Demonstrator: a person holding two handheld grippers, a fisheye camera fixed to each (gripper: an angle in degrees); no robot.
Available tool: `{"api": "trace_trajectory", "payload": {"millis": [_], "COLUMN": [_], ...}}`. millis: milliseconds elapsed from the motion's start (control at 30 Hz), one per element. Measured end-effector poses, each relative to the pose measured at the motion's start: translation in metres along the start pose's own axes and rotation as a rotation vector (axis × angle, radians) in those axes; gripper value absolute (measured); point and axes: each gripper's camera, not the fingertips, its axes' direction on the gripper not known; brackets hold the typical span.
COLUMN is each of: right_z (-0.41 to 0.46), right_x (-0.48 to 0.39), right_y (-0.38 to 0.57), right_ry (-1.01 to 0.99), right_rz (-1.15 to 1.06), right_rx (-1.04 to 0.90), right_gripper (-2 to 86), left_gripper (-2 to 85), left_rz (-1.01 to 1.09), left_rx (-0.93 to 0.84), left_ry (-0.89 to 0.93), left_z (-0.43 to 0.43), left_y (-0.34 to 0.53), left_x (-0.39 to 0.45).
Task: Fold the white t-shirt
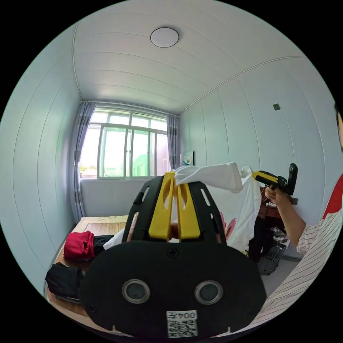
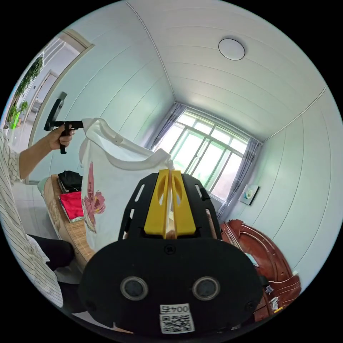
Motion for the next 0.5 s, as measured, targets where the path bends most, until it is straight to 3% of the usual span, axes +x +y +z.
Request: {"api": "trace_trajectory", "payload": {"millis": [267,433,500], "right_z": [-0.065,-0.014,0.047], "right_x": [0.007,0.012,0.01], "right_y": [-0.05,-0.067,-0.056], "right_ry": [-0.164,-0.075,-0.038], "right_rz": [0.142,0.122,0.12], "right_rx": [0.168,0.058,-0.043], "right_gripper": [-0.8,-0.8,-0.8], "left_gripper": [-0.3,-0.3,-0.3], "left_rz": [0.079,0.056,0.023], "left_rx": [0.158,0.039,-0.035], "left_ry": [-0.001,0.018,-0.007], "left_z": [-0.055,0.022,0.067], "left_y": [-0.034,-0.035,-0.021], "left_x": [0.009,-0.026,-0.047]}}
